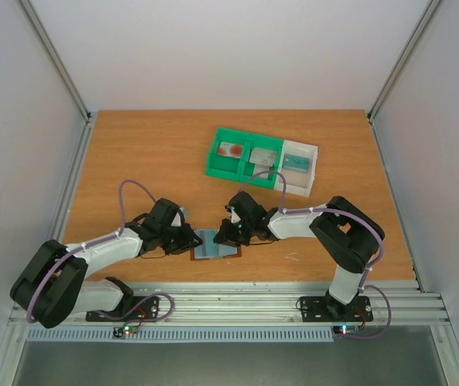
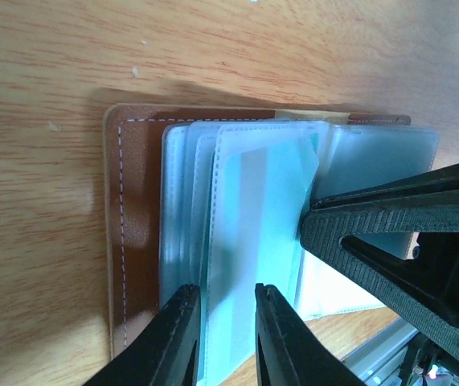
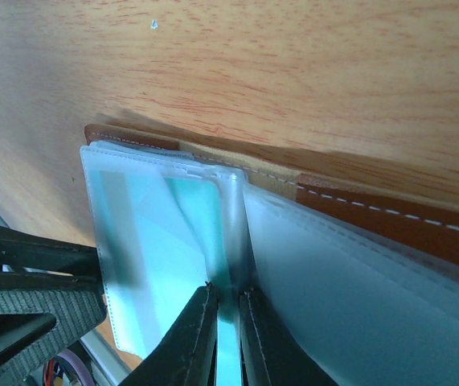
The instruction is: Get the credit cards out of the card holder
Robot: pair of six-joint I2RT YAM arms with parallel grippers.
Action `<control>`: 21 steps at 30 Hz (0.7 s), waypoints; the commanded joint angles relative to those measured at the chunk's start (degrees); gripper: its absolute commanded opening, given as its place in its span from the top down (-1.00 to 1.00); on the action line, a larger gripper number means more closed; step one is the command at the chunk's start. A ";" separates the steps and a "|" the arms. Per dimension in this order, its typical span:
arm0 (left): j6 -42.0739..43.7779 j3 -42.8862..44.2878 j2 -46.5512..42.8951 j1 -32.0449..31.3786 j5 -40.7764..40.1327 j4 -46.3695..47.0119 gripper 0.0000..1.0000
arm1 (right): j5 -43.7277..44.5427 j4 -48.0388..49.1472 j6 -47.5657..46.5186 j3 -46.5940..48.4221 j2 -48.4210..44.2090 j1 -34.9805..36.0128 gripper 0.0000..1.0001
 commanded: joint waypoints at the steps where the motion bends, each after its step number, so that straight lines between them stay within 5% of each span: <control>1: 0.33 1.01 1.33 0.05 0.49 2.70 0.61 | 1.70 -3.91 -0.04 -1.33 0.57 0.72 0.78; 8: 0.23 1.20 1.07 0.11 1.36 3.33 0.98 | 1.54 -3.67 0.04 -1.33 0.83 0.66 0.78; 21: -0.55 3.59 -1.97 0.02 4.91 2.78 0.99 | 0.61 -2.50 1.22 -1.97 0.32 0.77 0.72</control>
